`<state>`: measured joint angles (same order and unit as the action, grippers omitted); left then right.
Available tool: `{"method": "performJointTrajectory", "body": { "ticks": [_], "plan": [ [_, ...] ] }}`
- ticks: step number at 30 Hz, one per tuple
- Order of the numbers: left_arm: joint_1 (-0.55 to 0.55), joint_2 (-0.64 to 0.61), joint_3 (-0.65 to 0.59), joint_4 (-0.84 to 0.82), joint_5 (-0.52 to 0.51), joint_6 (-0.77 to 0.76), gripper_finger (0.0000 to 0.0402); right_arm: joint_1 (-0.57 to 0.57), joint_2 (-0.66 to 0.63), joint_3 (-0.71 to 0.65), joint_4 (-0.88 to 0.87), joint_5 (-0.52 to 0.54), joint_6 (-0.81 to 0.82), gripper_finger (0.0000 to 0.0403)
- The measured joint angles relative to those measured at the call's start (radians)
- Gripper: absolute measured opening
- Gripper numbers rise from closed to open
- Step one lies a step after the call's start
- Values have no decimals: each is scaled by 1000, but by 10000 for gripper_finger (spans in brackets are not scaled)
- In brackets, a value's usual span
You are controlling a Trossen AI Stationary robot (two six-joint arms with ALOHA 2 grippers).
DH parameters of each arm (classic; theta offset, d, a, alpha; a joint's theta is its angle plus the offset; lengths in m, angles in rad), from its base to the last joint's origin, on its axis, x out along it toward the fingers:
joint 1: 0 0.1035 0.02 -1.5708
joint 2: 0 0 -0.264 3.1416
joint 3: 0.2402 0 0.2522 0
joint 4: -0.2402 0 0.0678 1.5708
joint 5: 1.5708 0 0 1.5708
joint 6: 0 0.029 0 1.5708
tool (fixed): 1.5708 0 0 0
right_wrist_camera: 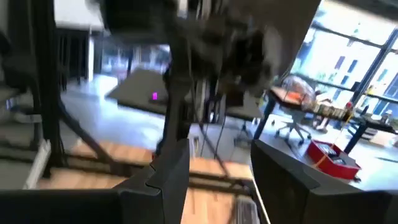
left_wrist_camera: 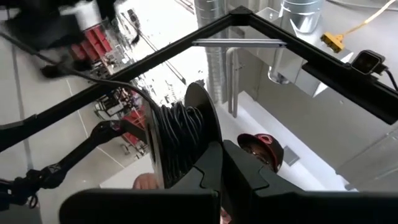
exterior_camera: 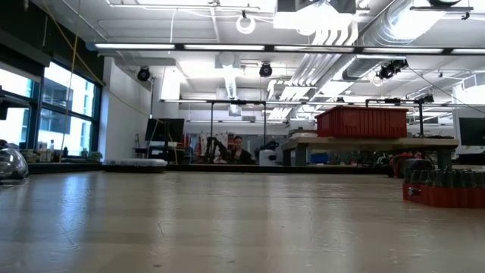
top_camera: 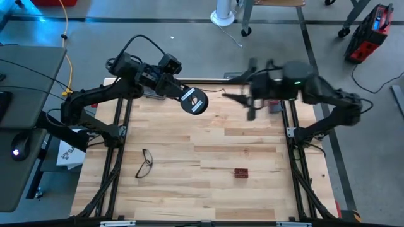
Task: Coil cords
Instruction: Uncoil the black wire from the spool
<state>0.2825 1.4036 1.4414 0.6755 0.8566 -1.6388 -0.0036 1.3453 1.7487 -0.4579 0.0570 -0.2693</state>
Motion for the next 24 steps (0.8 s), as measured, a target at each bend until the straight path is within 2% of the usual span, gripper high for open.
{"method": "performJointTrajectory", "body": {
  "ticks": [6,12,15,21,24],
  "plan": [
    [0,0,0,1,2,-6,0,0,65,34,16,58,-53,164],
    [0,0,0,1,2,0,0,0,71,40,13,39,-52,154],
    [0,0,0,2,2,4,0,3,69,40,18,37,-50,127],
    [0,0,0,2,2,11,0,12,68,40,12,39,-47,48],
    [0,0,0,1,1,7,0,12,69,38,9,39,-50,31]
  ]
}}
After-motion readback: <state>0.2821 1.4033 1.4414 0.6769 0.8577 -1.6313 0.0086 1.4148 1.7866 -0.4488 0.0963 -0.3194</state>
